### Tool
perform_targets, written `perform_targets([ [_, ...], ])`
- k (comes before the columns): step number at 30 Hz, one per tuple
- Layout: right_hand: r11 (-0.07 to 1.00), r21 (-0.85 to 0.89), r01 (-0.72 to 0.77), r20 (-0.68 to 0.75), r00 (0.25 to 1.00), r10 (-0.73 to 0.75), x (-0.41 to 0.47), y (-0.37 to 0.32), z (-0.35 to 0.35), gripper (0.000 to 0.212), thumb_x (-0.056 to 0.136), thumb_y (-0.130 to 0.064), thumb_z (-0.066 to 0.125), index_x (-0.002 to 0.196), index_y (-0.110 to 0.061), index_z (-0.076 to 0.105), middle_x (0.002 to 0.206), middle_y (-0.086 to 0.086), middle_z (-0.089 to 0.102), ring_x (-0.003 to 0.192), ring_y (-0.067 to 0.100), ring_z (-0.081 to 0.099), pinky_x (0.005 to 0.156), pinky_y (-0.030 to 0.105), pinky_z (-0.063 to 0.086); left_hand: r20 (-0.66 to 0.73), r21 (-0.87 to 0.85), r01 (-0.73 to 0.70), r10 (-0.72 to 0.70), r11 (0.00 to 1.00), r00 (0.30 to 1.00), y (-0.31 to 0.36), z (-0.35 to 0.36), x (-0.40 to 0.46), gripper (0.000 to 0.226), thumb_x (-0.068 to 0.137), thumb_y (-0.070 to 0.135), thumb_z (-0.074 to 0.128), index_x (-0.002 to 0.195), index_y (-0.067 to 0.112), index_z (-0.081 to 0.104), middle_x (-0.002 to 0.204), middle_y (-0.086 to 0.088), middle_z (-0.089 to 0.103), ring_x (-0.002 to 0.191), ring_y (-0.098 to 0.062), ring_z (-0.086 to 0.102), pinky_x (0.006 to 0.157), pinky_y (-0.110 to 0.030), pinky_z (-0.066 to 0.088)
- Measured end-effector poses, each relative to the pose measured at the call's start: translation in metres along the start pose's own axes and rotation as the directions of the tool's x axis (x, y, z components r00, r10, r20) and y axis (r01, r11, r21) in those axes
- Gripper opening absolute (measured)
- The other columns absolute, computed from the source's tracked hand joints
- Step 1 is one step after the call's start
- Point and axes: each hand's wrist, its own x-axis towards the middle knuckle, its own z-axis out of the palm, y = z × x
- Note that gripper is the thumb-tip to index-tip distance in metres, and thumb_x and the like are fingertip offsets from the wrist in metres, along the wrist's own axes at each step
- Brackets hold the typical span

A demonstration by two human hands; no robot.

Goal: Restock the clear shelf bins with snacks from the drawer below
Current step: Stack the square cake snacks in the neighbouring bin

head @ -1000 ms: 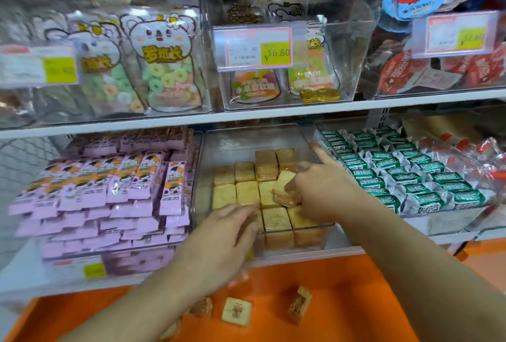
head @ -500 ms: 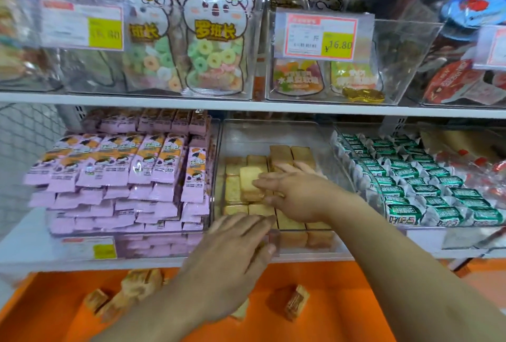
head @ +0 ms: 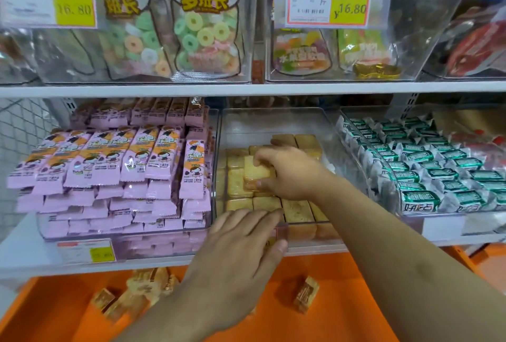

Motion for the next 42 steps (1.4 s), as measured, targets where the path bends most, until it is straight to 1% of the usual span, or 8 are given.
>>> perform_targets([
  [5,0.991,0.13,-0.032,-0.052,0.998,0.039,0.01,0.001,0.003,0.044,0.082,-0.043,0.084,0.114,-0.033,0.056,0.108,-0.007,0.061,0.101,0.018,0.057,0.082,0.038,0.051,-0.017,-0.024,0.01,-0.011,1.0,1.0,0.0,0.003,0.0,0.07,0.101,0.065,0.003,0.159,0.038,0.033,0.149,0.027,0.039,0.138,0.004,0.026,0.116,-0.024,0.015],
  [9,0.996,0.079,-0.039,-0.145,0.988,0.05,0.017,0.011,0.007,0.05,0.081,-0.041,0.085,0.124,-0.035,0.059,0.131,-0.004,0.058,0.122,0.021,0.055,0.1,0.043,0.052,-0.015,-0.017,0.003,-0.003,1.0,1.0,0.002,0.005,-0.001,0.069,0.102,0.068,0.002,0.16,0.039,0.028,0.147,0.029,0.038,0.138,0.004,0.026,0.116,-0.024,0.015],
  [13,0.995,-0.028,-0.097,-0.151,0.984,0.092,0.019,0.019,0.013,0.047,0.099,-0.036,0.068,0.144,-0.032,0.057,0.16,-0.006,0.044,0.155,0.02,0.025,0.123,0.041,0.029,-0.014,-0.003,-0.003,0.003,1.0,1.0,0.002,0.002,-0.001,0.071,0.102,0.071,0.0,0.159,0.039,0.027,0.144,0.029,0.038,0.137,0.003,0.027,0.116,-0.026,0.017],
  [20,1.0,-0.029,-0.006,-0.134,0.991,0.002,0.011,0.021,0.013,0.049,0.097,-0.04,0.06,0.146,-0.035,0.058,0.153,-0.006,0.055,0.149,0.023,0.039,0.121,0.042,0.034,-0.01,-0.005,0.002,-0.002,1.0,1.0,0.001,0.002,-0.001,0.068,0.102,0.071,0.006,0.16,0.04,0.024,0.143,0.031,0.036,0.137,0.005,0.026,0.117,-0.027,0.018],
  [24,0.991,-0.092,-0.097,-0.044,0.995,0.094,0.012,0.027,0.018,0.058,0.103,-0.053,0.046,0.159,-0.043,0.035,0.171,-0.003,0.026,0.161,0.025,0.002,0.13,0.05,0.004,-0.009,0.009,-0.011,0.011,1.0,1.0,0.001,0.003,-0.002,0.067,0.101,0.072,0.008,0.16,0.042,0.02,0.144,0.031,0.034,0.137,0.005,0.023,0.118,-0.027,0.018],
  [28,0.982,-0.073,-0.175,0.017,0.984,0.177,0.016,0.028,0.021,0.06,0.104,-0.053,0.039,0.161,-0.047,0.023,0.175,-0.001,0.01,0.161,0.026,-0.012,0.129,0.054,-0.003,-0.004,0.017,-0.003,0.003,1.0,1.0,0.002,0.001,-0.001,0.065,0.101,0.071,0.015,0.16,0.041,0.021,0.144,0.029,0.035,0.136,0.004,0.024,0.117,-0.024,0.015],
  [35,0.985,-0.043,-0.166,-0.054,0.985,0.164,0.002,0.018,0.016,0.059,0.104,-0.048,0.044,0.16,-0.04,0.027,0.173,0.002,0.017,0.161,0.028,-0.002,0.128,0.05,0.006,0.027,0.041,-0.004,0.003,0.999,1.0,0.0,0.0,0.002,0.068,0.101,0.069,0.021,0.161,0.036,0.022,0.151,0.024,0.035,0.141,-0.001,0.024,0.118,-0.026,0.015],
  [42,0.993,0.003,-0.114,-0.066,0.991,0.114,-0.06,-0.006,0.0,0.059,0.105,-0.043,0.042,0.161,-0.03,0.031,0.166,0.0,0.035,0.157,0.028,0.015,0.126,0.052,0.02,0.102,-0.032,0.019,-0.016,0.999,0.995,0.014,-0.018,-0.022,0.071,0.105,0.065,0.027,0.165,0.038,0.0,0.169,0.025,-0.005,0.153,0.005,-0.017,0.124,-0.026,-0.015],
])
